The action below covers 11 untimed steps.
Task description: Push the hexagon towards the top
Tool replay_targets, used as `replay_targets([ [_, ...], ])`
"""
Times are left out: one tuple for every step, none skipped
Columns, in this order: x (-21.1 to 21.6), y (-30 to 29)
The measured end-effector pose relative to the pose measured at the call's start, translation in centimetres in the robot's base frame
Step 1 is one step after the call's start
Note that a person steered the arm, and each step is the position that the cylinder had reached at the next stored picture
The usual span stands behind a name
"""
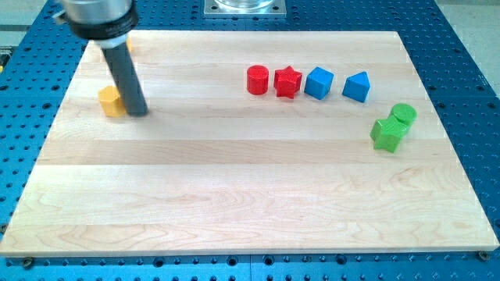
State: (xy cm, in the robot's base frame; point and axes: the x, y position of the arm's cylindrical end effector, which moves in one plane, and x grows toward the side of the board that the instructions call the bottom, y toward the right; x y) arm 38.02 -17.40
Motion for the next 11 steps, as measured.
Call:
replay_targets([
  [3.2, 0.0],
  [6.3, -2.7],
  [3.5, -5.1],
  [-0.7, -5.3],
  [-4.0, -5.3],
  [-3.3, -5.4],
  [-0.4, -7.0],
  [1.8, -5.4],
  [0.2, -3.8],
  [-0.5, -1.6],
  [-1.2, -1.4],
])
